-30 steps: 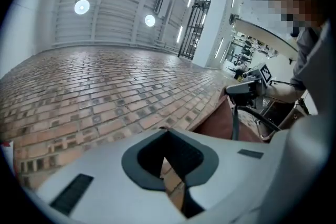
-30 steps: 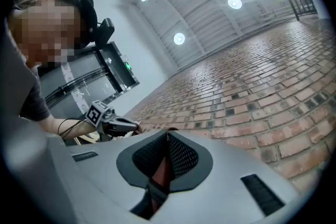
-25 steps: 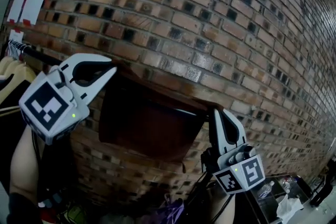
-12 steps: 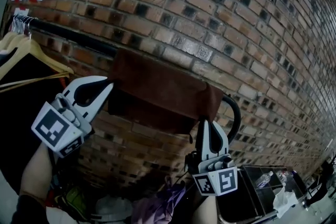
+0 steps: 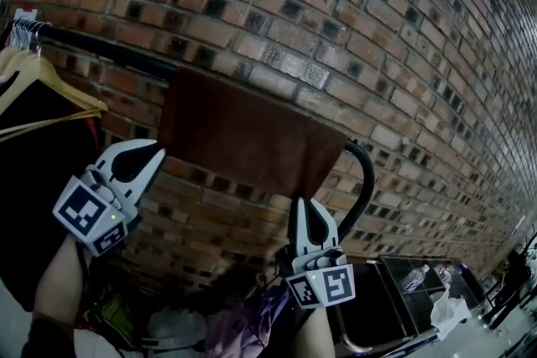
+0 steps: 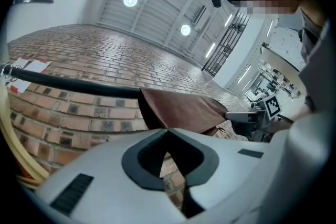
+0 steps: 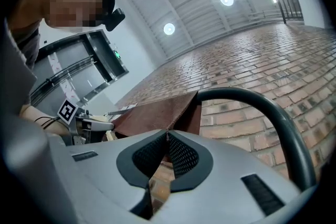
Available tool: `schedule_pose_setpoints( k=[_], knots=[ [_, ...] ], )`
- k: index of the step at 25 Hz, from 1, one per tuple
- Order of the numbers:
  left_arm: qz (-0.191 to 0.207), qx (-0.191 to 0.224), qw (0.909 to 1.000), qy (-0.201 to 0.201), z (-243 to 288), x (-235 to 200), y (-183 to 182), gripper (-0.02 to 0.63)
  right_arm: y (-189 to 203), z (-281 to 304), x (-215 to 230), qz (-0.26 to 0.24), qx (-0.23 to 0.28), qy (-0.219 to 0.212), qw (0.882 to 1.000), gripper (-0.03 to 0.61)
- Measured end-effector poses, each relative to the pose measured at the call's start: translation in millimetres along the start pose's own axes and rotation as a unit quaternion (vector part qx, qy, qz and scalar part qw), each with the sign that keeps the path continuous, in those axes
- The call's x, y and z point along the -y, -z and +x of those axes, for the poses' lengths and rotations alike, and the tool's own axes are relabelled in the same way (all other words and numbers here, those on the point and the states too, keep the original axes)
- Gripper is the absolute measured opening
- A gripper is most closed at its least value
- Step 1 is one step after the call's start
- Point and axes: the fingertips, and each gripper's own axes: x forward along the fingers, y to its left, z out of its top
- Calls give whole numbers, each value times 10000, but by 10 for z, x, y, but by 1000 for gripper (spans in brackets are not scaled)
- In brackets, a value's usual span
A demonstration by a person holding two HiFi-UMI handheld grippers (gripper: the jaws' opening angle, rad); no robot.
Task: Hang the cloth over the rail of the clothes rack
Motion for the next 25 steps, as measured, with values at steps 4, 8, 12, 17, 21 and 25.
schedule_pose_setpoints(
  k=[4,8,12,17,21,25],
  knots=[
    [-70,22,9999,-87,-32,20,35,23,50,-39,-12,131,-91,-8,9999,28],
    [18,-99,9994,-316,-90,12,119,104,105,-107,-12,168,-125,119,9997,92],
    [140,-369,9981,-466,-272,90,253,187,194,-301,-5,224,-212,565,9979,150],
    [41,-545,9951,-822,-731,387,417,119,243,-792,-253,617,-100,1086,9921,81],
    [-163,-750,9916,-1040,-1024,662,619,32,168,-1056,-621,630,-35,1205,9907,9],
    [-418,-975,9897,-965,-1147,887,924,21,192,-1135,-850,821,-6,1106,9905,9]
  ],
)
